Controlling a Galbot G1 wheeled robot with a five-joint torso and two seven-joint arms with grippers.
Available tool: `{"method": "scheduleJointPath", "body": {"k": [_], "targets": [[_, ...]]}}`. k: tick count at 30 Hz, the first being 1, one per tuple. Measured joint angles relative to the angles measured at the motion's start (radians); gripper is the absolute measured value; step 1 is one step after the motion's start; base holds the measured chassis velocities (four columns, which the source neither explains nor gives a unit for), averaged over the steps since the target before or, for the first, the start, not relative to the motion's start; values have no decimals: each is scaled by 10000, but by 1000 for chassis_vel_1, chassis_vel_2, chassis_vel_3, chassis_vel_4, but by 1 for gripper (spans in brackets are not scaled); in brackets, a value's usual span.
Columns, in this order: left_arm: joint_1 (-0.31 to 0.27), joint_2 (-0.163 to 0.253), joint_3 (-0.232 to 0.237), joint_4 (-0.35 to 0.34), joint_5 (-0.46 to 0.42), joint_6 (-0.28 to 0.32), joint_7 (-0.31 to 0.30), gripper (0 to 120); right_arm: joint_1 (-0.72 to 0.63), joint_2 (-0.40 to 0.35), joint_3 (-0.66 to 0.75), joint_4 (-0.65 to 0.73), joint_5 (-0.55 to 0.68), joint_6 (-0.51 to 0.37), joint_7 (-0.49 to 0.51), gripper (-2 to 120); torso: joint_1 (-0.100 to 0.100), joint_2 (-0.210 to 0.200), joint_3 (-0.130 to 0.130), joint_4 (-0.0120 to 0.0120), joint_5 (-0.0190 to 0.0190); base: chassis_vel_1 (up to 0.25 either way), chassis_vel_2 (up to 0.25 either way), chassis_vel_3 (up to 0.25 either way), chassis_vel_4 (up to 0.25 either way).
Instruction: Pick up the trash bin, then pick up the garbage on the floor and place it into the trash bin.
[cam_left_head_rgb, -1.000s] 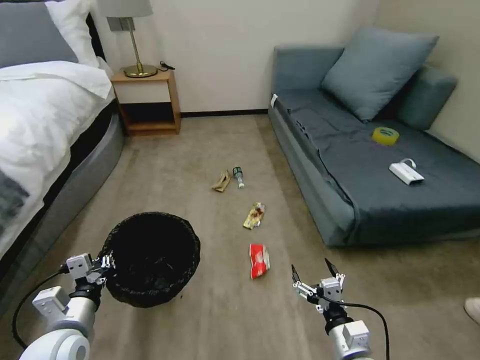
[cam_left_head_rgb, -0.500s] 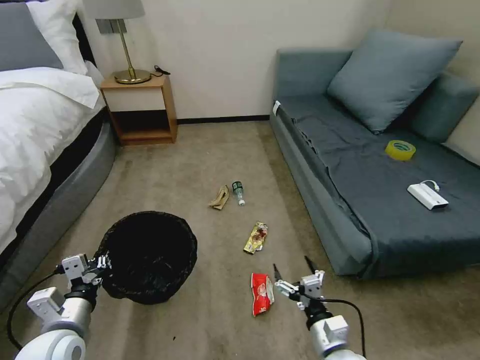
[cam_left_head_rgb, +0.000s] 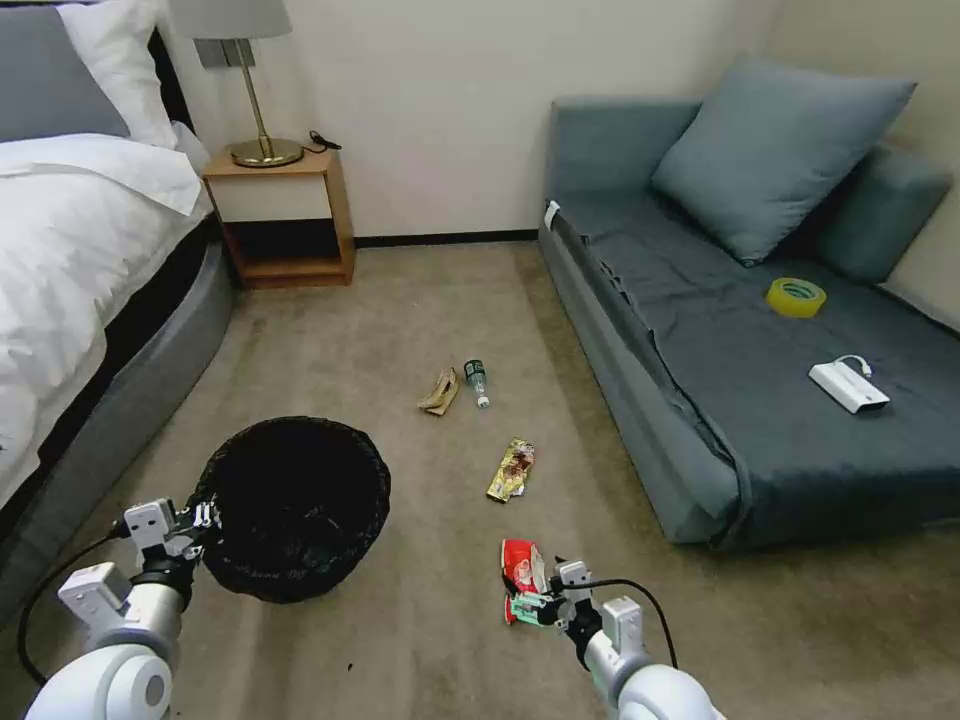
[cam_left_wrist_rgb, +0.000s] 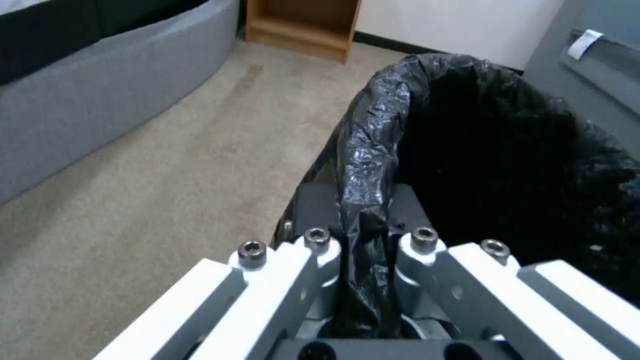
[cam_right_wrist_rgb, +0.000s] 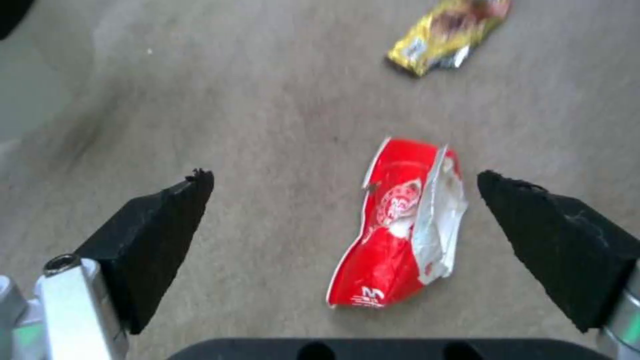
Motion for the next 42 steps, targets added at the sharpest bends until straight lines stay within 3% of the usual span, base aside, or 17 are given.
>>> {"method": "scheduleJointPath", "body": {"k": [6, 10, 14, 26, 30, 33, 36, 42], "targets": [[-61, 74, 17, 169, 20, -29, 44, 5, 1971, -83, -776, -1320, 2178, -1190, 46, 100, 0, 0, 1, 2, 0, 0, 0, 0, 0], [-99, 108, 25, 242, 34, -45, 68, 5, 2556, 31, -1035, -2055, 2752, -1664, 155, 100, 0, 0, 0, 2, 0, 0, 0, 0, 0], [-170, 153, 32, 318, 45, -48, 85, 5, 2894, 155, -1196, -2880, 2940, -2093, 89, 100, 0, 0, 1, 0, -1, 0, 0, 0, 0], [-197, 188, 118, 397, 167, -52, 152, 5, 3194, 714, -1240, -4055, 2621, -2091, -392, 99, 0, 0, 0, 0, 0, 0, 0, 0, 0], [-162, 173, 120, 401, 187, -75, 182, 5, 3241, 953, -1200, -4435, 2416, -2076, -531, 82, 0, 1, 1, 1, 0, 0, 0, 0, 0], [-149, 171, 121, 401, 190, -79, 187, 5, 3244, 977, -1200, -4510, 2363, -2076, -579, 79, -1, 1, 1, 1, 0, 0, 0, 0, 0], [-86, 155, 131, 400, 213, -122, 226, 5, 3246, 1104, -1221, -4847, 2137, -1981, -727, 54, -1, 1, 0, 0, -1, 0, 0, 0, 0], [-53, 123, 170, 395, 239, -159, 252, 5, 3242, 1189, -1202, -4975, 2036, -1841, -751, 35, -1, 1, 0, 0, -1, 0, 0, 0, 0]]}}
